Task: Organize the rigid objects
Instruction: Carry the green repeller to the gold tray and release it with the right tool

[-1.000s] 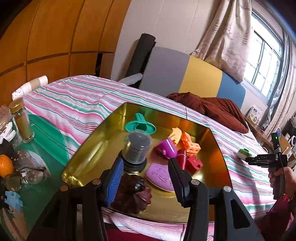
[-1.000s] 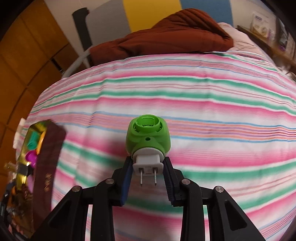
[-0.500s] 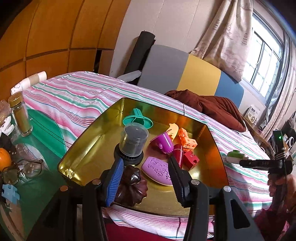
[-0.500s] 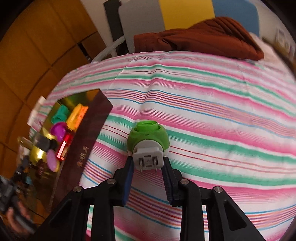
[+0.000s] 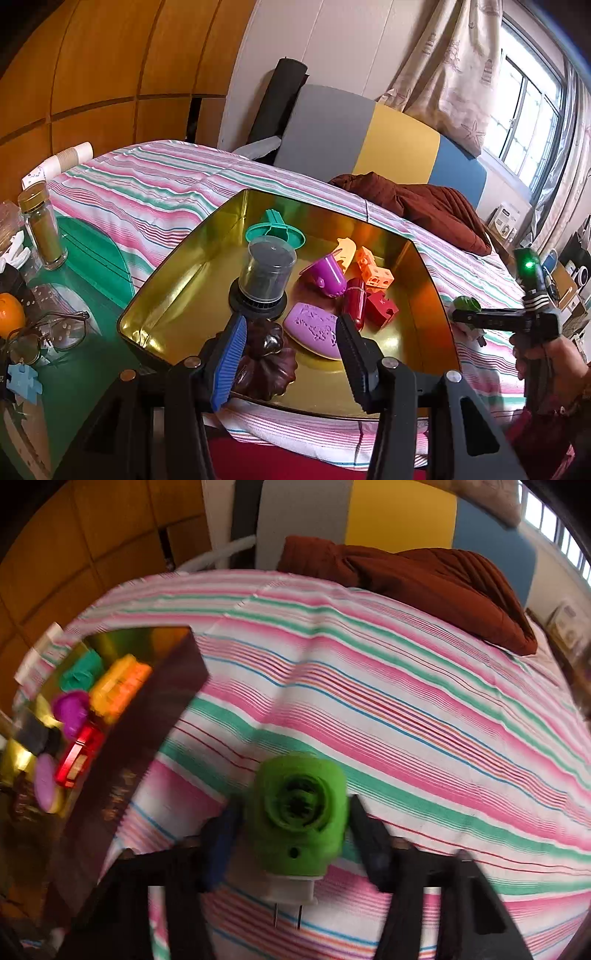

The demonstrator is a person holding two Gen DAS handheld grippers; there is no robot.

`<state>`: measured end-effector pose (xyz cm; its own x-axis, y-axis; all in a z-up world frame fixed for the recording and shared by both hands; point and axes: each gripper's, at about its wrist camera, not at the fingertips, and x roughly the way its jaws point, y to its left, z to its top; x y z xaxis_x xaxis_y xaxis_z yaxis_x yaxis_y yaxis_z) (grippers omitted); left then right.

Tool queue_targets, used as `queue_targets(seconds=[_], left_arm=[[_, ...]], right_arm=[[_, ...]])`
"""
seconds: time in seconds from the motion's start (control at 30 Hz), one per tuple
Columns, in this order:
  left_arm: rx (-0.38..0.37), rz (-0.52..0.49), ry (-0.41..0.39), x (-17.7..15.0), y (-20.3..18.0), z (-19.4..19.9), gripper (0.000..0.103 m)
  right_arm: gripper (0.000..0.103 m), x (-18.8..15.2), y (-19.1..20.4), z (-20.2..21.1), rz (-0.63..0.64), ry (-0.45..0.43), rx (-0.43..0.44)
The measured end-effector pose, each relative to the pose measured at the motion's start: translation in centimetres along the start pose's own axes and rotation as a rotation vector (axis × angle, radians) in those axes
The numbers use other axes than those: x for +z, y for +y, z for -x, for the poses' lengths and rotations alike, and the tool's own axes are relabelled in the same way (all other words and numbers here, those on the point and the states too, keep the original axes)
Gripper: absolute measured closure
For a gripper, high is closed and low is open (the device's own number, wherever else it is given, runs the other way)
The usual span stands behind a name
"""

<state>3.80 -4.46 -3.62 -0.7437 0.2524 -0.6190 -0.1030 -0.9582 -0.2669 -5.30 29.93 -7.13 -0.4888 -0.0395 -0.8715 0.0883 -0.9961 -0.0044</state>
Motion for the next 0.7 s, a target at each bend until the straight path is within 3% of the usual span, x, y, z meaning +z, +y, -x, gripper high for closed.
queue_targets(seconds=[0.1,0.23,0.4,0.5,0.7], left_arm=[[-0.009,0.004,-0.002,-0.1,0.1,0.1,0.052],[-0.017,0.011,-0.007,0.0,0.1,0.2,0.052],[-0.001,0.004,-0.008,0.1,-0.2,0.1,0.052],[0.017,0.006,-0.014,0.2,-0.1,0.4,0.052],[0.084,0.05,-0.045,0.8,1.5,1.3,0.052]], right_arm=[[0.05,-0.2,-0.7,0.2,-0.053,-0.01,0.026],[0.05,-0.3,-0.6,2.7,-0.113,-0.07,0.151],[0.05,0.4,4.3,7.0,-0.007,-0.15,0.28],[0.05,0.6,8.4,8.6,0.085,-0.181,0.302],[0.05,-0.3,15.2,8.3,0.244,-0.142,0.378]])
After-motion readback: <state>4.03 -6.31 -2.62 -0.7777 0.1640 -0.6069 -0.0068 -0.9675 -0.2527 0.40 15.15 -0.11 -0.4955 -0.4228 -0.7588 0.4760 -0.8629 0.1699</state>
